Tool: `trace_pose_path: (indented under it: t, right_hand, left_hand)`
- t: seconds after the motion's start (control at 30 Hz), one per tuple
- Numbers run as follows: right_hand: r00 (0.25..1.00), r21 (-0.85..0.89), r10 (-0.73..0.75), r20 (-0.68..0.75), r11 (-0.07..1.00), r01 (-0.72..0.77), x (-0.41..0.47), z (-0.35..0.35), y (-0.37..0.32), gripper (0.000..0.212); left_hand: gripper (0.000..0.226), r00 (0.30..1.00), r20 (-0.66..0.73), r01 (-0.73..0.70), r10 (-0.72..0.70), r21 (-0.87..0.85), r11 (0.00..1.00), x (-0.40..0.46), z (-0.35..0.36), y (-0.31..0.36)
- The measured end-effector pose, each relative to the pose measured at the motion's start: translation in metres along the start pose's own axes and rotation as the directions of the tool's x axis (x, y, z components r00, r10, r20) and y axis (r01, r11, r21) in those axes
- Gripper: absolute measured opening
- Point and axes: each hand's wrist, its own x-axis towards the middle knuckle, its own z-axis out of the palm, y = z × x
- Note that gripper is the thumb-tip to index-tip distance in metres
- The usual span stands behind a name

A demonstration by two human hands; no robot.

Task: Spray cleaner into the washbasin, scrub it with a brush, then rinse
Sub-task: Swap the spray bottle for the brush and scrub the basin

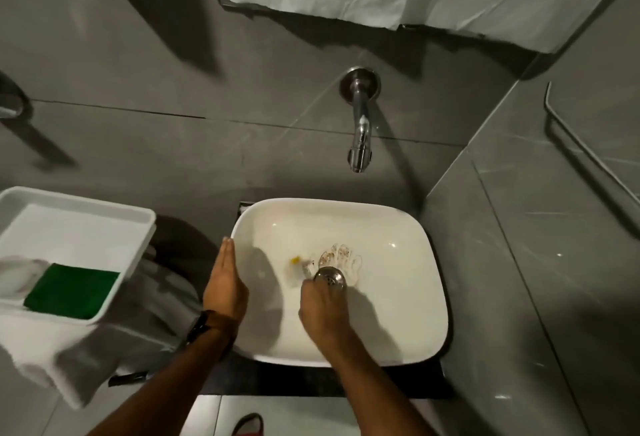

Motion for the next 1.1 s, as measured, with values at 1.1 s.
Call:
trace_pose_path:
  t: [1.1]
  right_hand:
    - [0.969,0.056,0.193,0.156,0.977,-0.204,-0.031,0.014,-0.035,0.025]
  left_hand:
    - [0.054,1.000,0.003,-0.006,0.006,-0.110,0.994,-0.007,-0.008,0.004]
